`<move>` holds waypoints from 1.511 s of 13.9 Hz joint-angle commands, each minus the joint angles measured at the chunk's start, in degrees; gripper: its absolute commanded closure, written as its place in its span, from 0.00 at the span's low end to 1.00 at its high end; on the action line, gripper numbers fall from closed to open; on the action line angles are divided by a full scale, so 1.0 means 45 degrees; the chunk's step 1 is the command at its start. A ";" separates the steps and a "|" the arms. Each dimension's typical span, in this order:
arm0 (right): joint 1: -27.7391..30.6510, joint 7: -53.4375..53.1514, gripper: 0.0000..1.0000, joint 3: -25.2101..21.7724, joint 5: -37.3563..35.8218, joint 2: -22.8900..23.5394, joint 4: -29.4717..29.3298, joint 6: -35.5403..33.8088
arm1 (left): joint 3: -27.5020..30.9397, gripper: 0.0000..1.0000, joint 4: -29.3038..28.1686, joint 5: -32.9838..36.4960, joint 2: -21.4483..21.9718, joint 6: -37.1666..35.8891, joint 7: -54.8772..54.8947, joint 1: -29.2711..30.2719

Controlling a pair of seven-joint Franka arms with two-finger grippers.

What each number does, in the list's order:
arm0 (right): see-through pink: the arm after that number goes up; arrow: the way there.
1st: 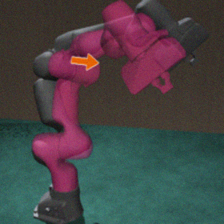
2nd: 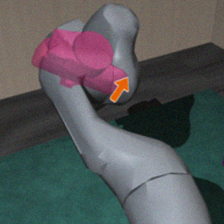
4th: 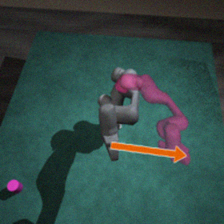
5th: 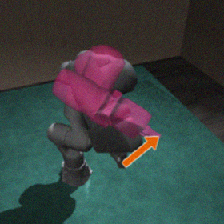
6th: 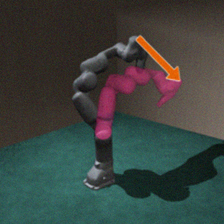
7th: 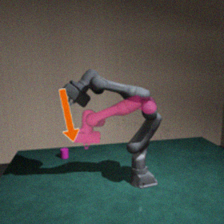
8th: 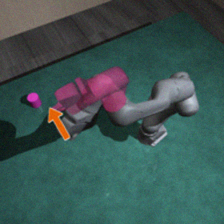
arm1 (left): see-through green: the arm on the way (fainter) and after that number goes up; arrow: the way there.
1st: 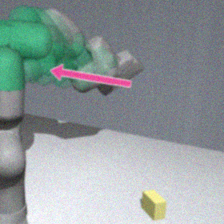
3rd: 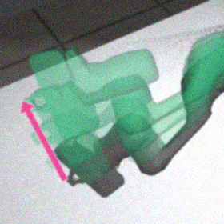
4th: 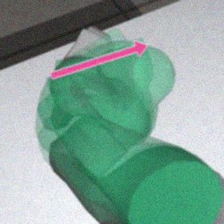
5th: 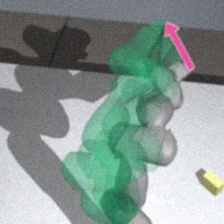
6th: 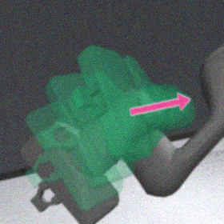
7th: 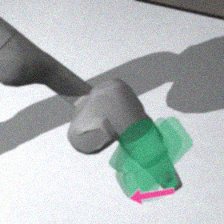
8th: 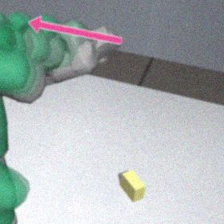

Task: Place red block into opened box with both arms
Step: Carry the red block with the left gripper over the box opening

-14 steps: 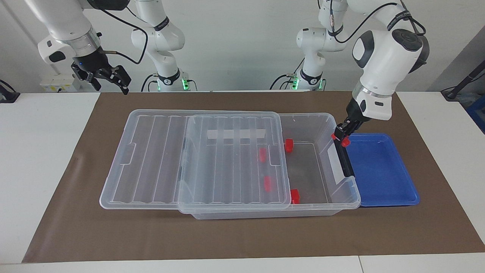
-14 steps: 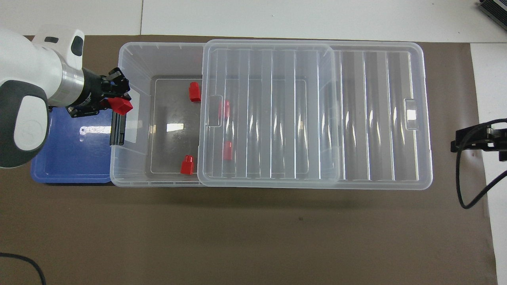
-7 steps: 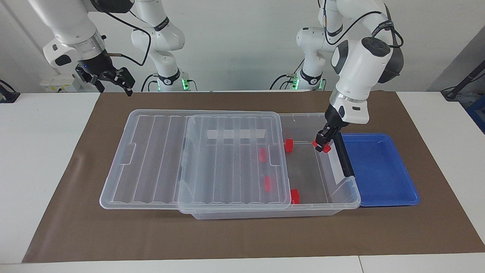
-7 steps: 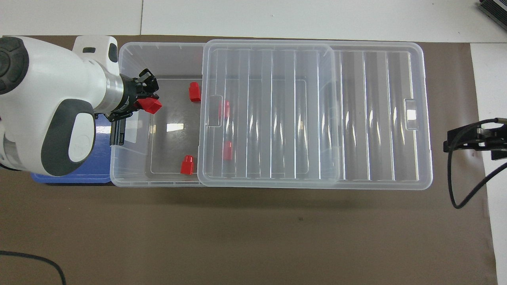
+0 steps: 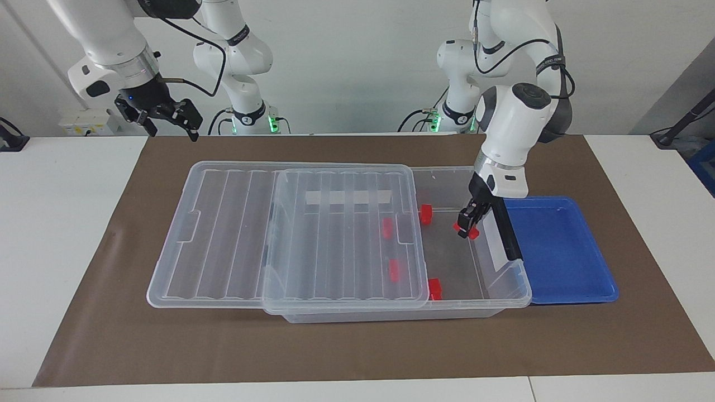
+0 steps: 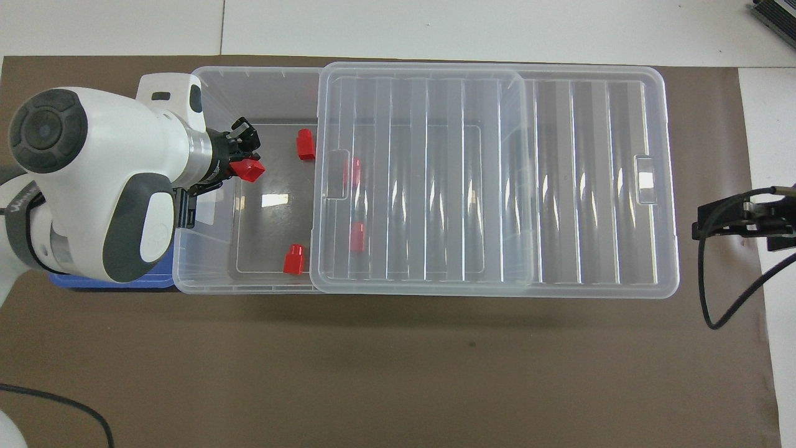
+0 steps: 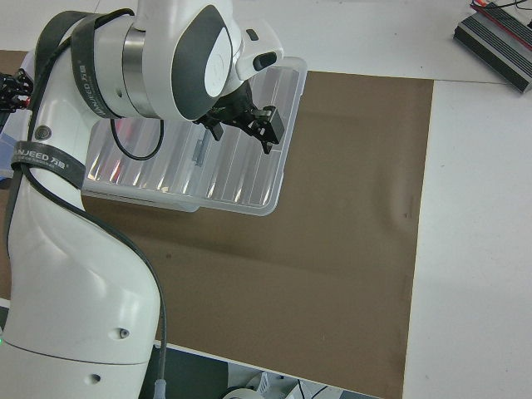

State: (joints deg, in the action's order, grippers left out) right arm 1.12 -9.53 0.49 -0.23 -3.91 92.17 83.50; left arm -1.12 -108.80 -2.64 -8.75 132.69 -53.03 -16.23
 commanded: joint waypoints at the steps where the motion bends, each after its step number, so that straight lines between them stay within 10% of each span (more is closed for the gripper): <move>1: 0.0143 0.0301 0.00 0.0066 0.0207 -0.0068 0.0124 0.0176 | 0.0170 1.00 -0.0276 0.1324 -0.0341 0.0456 -0.0071 -0.0572; 21: 0.0201 0.0320 0.00 0.0066 0.0227 -0.0068 0.0124 0.0195 | 0.0111 1.00 -0.0703 0.1954 -0.2881 0.2075 0.4559 -0.0748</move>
State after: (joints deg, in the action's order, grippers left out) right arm 1.16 -9.53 0.46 -0.23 -3.91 92.17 83.52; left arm -1.19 -110.02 5.39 -21.85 139.82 -33.11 -18.99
